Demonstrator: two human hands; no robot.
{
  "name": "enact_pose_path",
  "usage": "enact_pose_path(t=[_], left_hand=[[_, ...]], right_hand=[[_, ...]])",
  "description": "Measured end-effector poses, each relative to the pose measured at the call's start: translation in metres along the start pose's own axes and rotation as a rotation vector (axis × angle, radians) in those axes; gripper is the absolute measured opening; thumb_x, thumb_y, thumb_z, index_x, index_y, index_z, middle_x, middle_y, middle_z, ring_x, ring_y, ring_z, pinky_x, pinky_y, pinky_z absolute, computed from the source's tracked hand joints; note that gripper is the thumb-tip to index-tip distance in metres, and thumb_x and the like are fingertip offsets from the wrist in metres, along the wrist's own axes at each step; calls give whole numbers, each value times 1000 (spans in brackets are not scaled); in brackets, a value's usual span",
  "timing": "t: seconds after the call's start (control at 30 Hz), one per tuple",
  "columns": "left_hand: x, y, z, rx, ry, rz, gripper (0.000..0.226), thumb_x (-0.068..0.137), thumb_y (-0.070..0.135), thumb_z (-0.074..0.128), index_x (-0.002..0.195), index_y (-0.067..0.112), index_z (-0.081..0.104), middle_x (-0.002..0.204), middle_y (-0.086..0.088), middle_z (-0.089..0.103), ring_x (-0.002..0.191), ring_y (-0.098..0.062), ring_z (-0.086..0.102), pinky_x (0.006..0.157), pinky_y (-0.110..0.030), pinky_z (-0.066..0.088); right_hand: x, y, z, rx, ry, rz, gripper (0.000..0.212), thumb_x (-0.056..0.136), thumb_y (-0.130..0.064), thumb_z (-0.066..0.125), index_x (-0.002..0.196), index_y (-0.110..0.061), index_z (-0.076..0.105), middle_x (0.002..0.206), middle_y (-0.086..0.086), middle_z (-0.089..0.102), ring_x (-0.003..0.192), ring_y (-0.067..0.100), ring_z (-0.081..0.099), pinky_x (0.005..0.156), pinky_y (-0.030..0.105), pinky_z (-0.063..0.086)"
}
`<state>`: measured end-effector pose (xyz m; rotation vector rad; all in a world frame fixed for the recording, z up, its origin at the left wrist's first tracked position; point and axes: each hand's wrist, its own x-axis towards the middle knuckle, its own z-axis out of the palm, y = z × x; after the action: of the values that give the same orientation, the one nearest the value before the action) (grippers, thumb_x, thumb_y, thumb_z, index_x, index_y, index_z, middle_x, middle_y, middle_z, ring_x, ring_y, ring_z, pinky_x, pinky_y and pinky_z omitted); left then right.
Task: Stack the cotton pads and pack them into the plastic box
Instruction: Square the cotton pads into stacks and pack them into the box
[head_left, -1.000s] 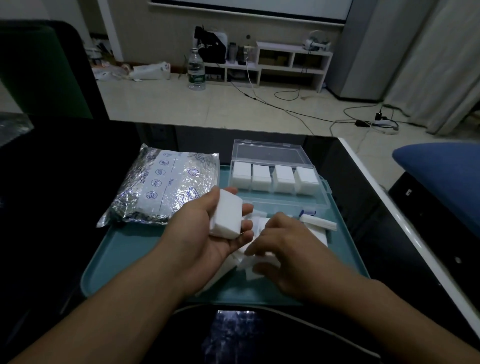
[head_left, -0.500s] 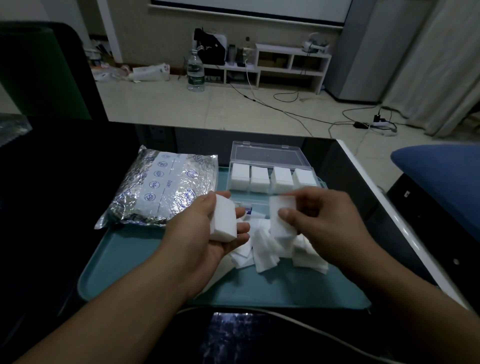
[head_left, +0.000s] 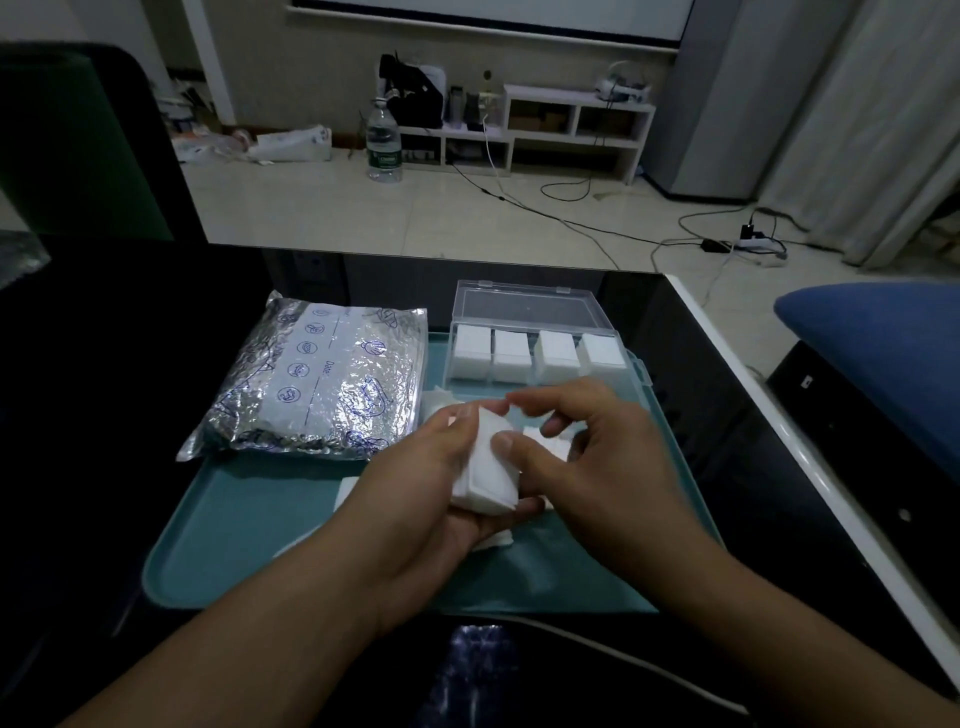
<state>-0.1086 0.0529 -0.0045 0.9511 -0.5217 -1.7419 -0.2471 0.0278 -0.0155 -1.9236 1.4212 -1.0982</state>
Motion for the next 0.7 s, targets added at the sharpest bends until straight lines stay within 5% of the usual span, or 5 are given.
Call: enact_pose_path(t=[0.1, 0.2, 0.4, 0.6, 0.7], left_hand=[[1, 7, -3, 25, 44, 2, 29, 104, 27, 38, 108, 15, 64, 85, -14, 75, 62, -22, 71, 52, -29, 56], [3, 18, -9, 15, 75, 41, 31, 105, 29, 35, 111, 16, 62, 91, -18, 73, 61, -20, 66, 58, -30, 53], [1, 30, -16, -50, 69, 71, 34, 102, 37, 42, 106, 13, 65, 87, -17, 69, 60, -21, 62, 57, -34, 57], [0, 28, -14, -47, 103, 97, 27, 101, 32, 45, 108, 11, 61, 82, -17, 69, 55, -19, 62, 51, -30, 55], [1, 27, -15, -29, 132, 121, 30, 103, 33, 40, 113, 12, 59, 89, -17, 66, 58, -19, 60, 52, -28, 54]], right_hand=[[4, 2, -5, -69, 66, -62, 27, 85, -34, 67, 111, -31, 64, 103, -16, 59, 91, 1, 56, 71, 13, 41], [13, 9, -16, -79, 94, -35, 17, 90, -27, 61, 106, -30, 65, 99, -17, 62, 90, -1, 58, 76, 19, 47], [20, 34, -31, -440, -109, 14, 27, 90, -32, 60, 115, -24, 68, 113, -7, 65, 110, 12, 54, 96, 29, 42], [19, 33, -27, -582, -238, 2, 38, 92, -42, 58, 125, -23, 62, 116, -4, 60, 113, 15, 48, 94, 26, 35], [23, 32, -30, -571, -186, -14, 25, 93, -36, 56, 104, -20, 71, 96, -2, 65, 92, 16, 57, 82, 29, 42]])
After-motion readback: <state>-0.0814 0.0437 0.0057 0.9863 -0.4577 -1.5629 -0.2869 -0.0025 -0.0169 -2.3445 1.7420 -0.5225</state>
